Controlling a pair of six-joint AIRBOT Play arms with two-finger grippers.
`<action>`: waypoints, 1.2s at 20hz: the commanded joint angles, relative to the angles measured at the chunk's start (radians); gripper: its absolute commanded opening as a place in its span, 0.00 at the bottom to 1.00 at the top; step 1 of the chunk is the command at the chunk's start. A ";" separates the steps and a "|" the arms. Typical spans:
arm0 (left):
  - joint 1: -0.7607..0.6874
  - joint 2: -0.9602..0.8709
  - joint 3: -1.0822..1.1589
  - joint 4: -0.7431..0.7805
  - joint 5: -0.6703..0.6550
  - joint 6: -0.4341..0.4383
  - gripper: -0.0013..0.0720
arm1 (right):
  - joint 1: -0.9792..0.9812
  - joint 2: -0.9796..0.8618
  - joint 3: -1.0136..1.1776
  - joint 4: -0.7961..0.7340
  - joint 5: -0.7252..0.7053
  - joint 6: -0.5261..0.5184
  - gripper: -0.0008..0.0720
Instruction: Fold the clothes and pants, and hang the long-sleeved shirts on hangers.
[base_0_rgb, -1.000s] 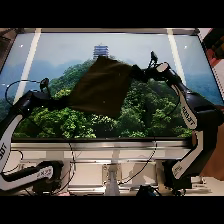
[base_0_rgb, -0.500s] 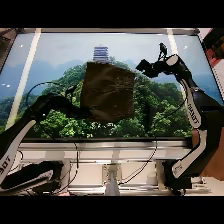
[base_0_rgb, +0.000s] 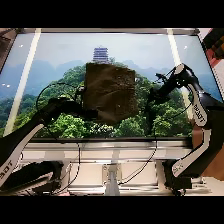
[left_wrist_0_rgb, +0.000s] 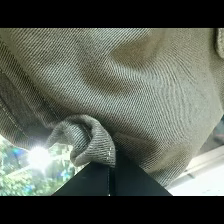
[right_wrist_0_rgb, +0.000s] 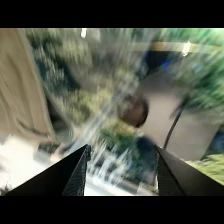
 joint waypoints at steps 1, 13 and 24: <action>-0.006 0.001 0.000 0.011 -0.012 -0.004 0.03 | 0.014 0.046 -0.183 0.089 -0.077 -0.083 0.62; -0.006 0.001 -0.001 0.011 -0.021 -0.004 0.03 | 0.016 0.531 -0.890 0.511 -0.762 -0.293 0.75; -0.006 0.000 -0.001 0.011 -0.027 -0.004 0.03 | 0.016 0.436 -0.889 0.697 -0.722 -0.216 0.78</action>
